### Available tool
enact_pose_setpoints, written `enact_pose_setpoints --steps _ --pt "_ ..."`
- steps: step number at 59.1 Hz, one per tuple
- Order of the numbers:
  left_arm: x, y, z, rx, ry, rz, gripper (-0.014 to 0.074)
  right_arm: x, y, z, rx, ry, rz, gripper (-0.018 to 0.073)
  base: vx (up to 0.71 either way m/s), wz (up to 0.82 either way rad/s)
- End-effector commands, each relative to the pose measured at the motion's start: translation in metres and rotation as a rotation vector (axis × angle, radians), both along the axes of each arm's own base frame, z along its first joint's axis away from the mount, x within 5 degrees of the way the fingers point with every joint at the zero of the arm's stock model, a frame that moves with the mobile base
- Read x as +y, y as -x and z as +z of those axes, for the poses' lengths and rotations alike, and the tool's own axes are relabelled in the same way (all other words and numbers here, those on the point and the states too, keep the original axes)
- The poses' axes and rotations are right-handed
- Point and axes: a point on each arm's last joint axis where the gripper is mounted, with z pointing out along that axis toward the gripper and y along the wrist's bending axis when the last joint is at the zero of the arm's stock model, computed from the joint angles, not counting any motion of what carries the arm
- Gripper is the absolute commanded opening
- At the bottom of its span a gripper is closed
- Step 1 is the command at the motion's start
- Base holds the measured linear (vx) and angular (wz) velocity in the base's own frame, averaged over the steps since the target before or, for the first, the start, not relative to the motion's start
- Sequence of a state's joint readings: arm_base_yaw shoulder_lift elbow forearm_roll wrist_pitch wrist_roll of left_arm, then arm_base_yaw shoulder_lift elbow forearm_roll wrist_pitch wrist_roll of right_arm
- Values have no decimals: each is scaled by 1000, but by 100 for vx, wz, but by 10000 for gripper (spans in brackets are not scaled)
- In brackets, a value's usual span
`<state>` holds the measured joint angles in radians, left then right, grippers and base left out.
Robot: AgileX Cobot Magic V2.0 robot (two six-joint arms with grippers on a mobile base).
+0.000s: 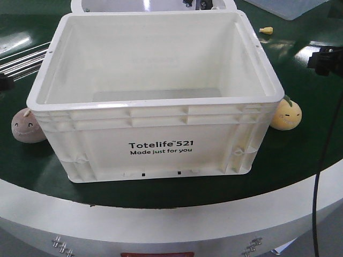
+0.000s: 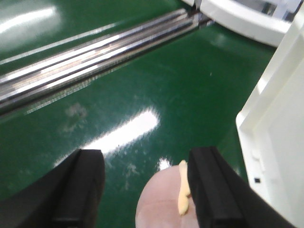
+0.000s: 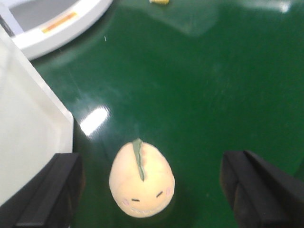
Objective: Place moving items into box and shelve
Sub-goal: 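Close left gripper on pink plush and right gripper on peach plush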
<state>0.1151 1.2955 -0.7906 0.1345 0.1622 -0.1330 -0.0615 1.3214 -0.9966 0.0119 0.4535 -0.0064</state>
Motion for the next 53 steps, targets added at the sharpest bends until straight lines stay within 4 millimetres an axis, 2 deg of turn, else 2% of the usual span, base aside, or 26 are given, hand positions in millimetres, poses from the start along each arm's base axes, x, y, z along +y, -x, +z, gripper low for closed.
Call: enact_pose_setpoints --steps 1,15,53 --pt "0 -10 15 -106 -1 -6 507 -2 -11 12 -92 15 0 609 0 0" --pt "2 -21 -6 -35 7 -6 507 -4 -29 -19 8 6 0 599 0 0" --pt "2 -36 -25 -26 13 -14 507 1 -59 -80 151 -74 26 594 0 0"
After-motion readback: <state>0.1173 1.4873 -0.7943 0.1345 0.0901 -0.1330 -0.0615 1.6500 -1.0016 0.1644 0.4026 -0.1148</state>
